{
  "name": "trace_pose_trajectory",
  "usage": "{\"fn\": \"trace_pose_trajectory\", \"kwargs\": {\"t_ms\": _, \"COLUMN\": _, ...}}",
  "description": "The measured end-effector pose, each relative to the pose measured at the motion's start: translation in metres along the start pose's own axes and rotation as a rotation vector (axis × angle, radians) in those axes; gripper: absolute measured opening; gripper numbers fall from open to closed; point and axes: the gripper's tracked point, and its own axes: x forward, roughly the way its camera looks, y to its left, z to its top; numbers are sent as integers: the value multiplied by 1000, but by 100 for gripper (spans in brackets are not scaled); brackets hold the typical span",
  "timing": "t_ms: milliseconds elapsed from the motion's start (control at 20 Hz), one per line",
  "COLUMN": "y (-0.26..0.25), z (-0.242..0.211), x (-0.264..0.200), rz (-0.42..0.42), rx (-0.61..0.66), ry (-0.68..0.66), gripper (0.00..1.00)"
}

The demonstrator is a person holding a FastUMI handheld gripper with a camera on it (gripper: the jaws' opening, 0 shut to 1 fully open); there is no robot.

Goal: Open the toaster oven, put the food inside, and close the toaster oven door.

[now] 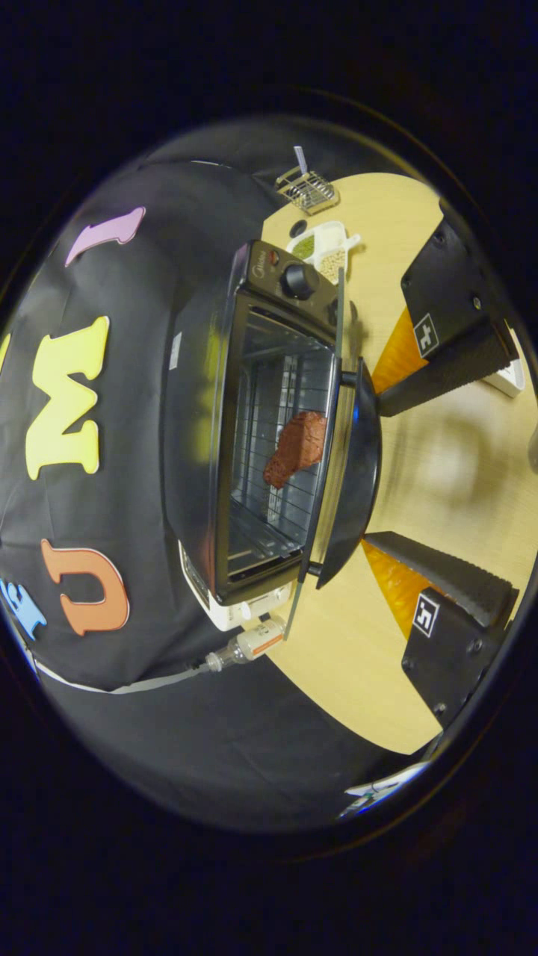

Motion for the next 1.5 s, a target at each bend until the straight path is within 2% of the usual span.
{"fn": "trace_pose_trajectory", "kwargs": {"t_ms": 250, "y": -10, "z": 46, "x": 4, "rz": -22, "rx": 13, "ry": -106, "gripper": 99}}
{"fn": "trace_pose_trajectory", "kwargs": {"t_ms": 450, "y": -2, "z": 44, "x": 8, "rz": -39, "rx": 0, "ry": -117, "gripper": 99}}
{"fn": "trace_pose_trajectory", "kwargs": {"t_ms": 800, "y": -9, "z": 52, "x": -44, "rz": -93, "rx": 31, "ry": -179, "gripper": 99}}
{"fn": "trace_pose_trajectory", "kwargs": {"t_ms": 950, "y": -18, "z": 57, "x": -96, "rz": -142, "rx": 52, "ry": -243, "gripper": 99}}
{"fn": "trace_pose_trajectory", "kwargs": {"t_ms": 1500, "y": -60, "z": 91, "x": -344, "rz": -288, "rx": 98, "ry": -536, "gripper": 99}}
